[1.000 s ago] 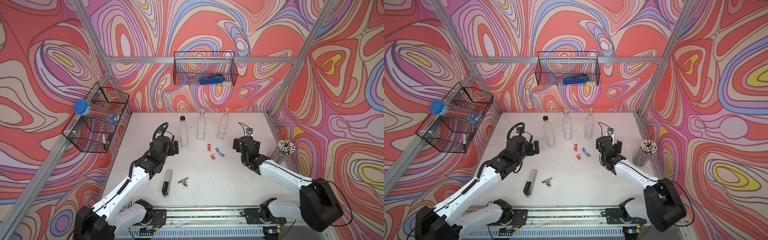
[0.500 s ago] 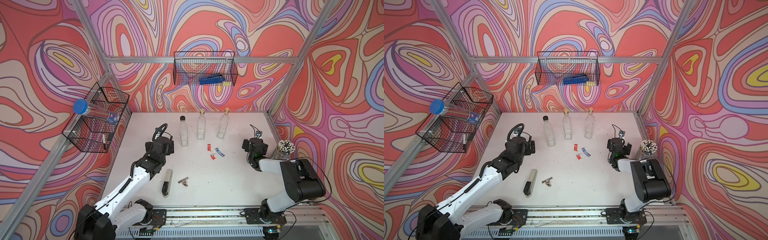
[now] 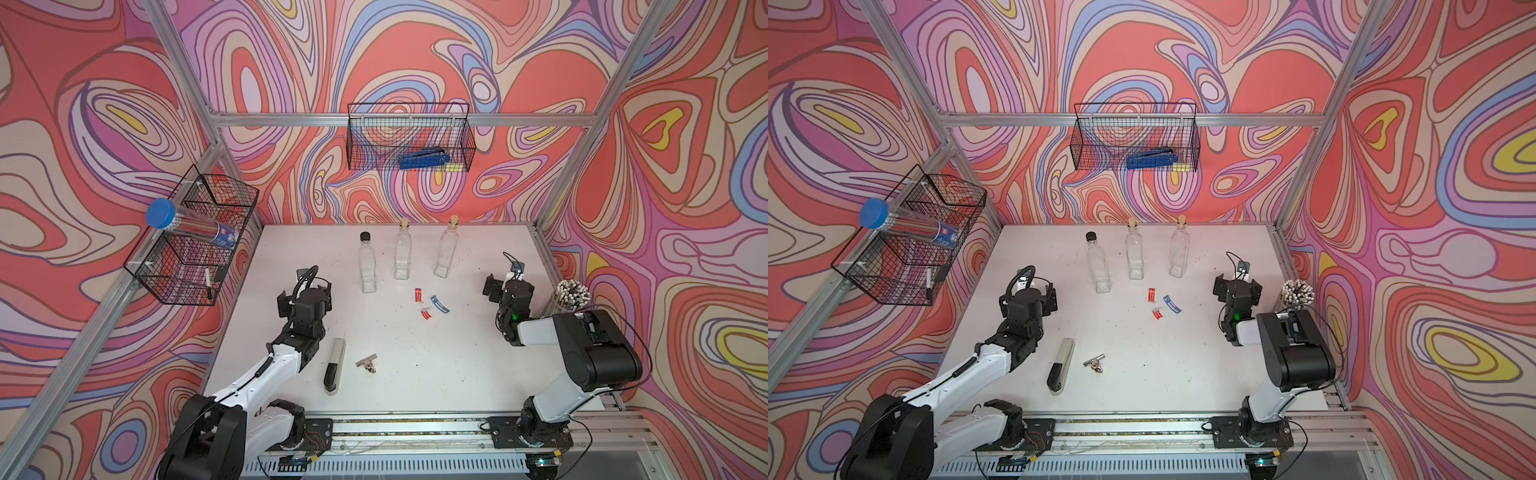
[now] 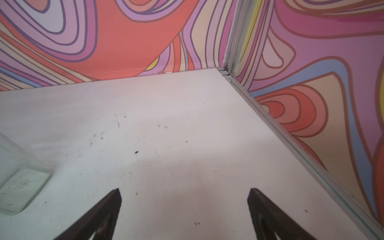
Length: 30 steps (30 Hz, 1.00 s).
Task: Remove the label from the bottle
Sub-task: Reset both arms
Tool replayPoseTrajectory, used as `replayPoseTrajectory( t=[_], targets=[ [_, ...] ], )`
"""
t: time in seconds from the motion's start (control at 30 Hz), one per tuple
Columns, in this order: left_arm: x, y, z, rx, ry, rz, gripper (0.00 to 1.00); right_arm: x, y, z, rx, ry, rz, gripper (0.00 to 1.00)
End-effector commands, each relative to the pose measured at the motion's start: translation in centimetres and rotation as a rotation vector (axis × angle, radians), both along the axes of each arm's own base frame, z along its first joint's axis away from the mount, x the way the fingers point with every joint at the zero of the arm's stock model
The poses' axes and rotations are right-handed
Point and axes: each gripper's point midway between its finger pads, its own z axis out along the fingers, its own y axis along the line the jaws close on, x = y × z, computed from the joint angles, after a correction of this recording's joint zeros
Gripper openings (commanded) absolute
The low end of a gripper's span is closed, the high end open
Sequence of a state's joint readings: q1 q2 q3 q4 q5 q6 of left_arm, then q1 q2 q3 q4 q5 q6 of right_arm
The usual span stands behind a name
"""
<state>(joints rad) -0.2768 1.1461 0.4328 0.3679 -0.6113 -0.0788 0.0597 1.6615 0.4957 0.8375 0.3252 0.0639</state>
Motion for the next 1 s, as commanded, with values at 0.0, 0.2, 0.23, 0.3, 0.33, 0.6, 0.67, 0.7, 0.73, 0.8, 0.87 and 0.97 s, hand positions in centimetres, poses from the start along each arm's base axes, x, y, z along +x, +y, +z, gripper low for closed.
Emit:
replayPoseTrajectory(
  t=[0.0, 0.2, 0.23, 0.3, 0.33, 0.6, 0.67, 0.7, 0.73, 0.8, 0.87, 0.97],
  targets=[
    [0.9, 1.4, 1.1, 0.023, -0.121, 0.047, 1.00, 0.2, 0.6, -0.1, 0.022, -0.029, 0.069, 0.98],
    [1.5, 1.7, -0.8, 0.060, -0.163, 0.029, 1.00, 0.0, 0.4, -0.3, 0.019, -0.045, 0.059, 0.98],
    [1.6, 1.6, -1.1, 0.061, -0.172, 0.023, 1.00, 0.1, 0.3, -0.1, 0.016, -0.059, 0.056, 0.98],
    [1.8, 1.5, -1.6, 0.062, -0.184, 0.011, 1.00, 0.0, 0.4, -0.3, 0.018, -0.046, 0.058, 0.98],
    [1.9, 1.4, -2.0, 0.059, -0.183, 0.001, 1.00, 0.1, 0.4, -0.2, 0.016, -0.056, 0.058, 0.98],
    [2.5, 0.2, -2.7, 0.057, -0.179, -0.085, 1.00, 0.1, 0.4, -0.2, 0.016, -0.053, 0.057, 0.98],
    [2.3, -0.1, -2.8, 0.050, -0.183, -0.102, 1.00, 0.1, 0.4, -0.2, 0.018, -0.053, 0.056, 0.98],
    [2.3, -0.2, -2.8, 0.049, -0.182, -0.106, 1.00, 0.1, 0.3, -0.2, 0.017, -0.052, 0.057, 0.98],
    [2.3, -0.3, -2.9, 0.049, -0.181, -0.114, 1.00, 0.1, 0.4, -0.2, 0.017, -0.052, 0.058, 0.98],
    [2.1, -0.6, -2.9, 0.044, -0.193, -0.135, 1.00, 0.1, 0.4, -0.2, 0.017, -0.053, 0.057, 0.98],
    [1.8, -0.6, -2.8, 0.046, -0.214, -0.141, 1.00, 0.1, 0.4, -0.1, 0.017, -0.056, 0.057, 0.99],
    [1.5, -0.8, -2.9, 0.043, -0.225, -0.159, 1.00, 0.0, 0.3, -0.2, 0.017, -0.055, 0.055, 0.99]
  ],
)
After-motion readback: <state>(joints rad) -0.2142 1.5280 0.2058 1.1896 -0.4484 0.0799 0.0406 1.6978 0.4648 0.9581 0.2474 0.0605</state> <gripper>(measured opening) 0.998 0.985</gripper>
